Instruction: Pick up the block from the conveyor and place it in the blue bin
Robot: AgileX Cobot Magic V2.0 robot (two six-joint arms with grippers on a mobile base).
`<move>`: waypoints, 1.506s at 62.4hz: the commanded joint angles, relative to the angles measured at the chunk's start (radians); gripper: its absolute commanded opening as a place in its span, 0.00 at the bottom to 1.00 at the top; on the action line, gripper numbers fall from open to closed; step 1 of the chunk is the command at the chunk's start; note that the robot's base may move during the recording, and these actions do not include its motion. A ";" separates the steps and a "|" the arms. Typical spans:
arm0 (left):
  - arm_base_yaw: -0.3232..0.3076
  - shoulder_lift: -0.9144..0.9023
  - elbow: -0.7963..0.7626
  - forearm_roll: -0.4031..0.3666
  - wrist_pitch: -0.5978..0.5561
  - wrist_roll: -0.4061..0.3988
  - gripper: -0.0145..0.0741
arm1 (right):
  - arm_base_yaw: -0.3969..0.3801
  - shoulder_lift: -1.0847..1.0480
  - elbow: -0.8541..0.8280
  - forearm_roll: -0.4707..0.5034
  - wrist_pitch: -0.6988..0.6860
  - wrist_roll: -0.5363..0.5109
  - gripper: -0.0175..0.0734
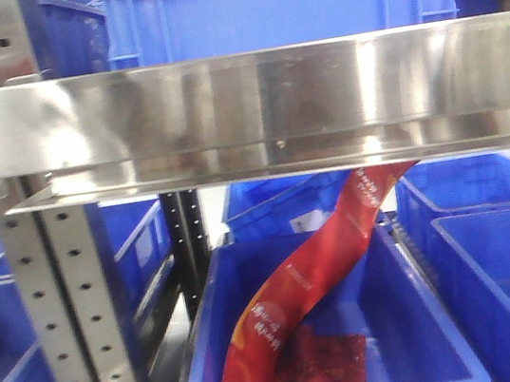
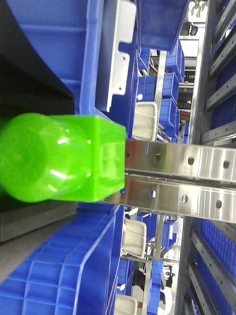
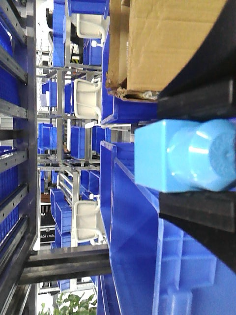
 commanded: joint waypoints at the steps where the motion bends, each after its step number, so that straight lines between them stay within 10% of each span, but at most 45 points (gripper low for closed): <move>1: 0.001 -0.002 -0.006 -0.006 -0.016 -0.005 0.04 | 0.002 -0.004 0.000 -0.008 -0.024 -0.002 0.01; 94: 0.001 -0.002 -0.006 -0.006 -0.016 -0.005 0.04 | 0.002 -0.004 0.000 -0.008 -0.024 -0.002 0.01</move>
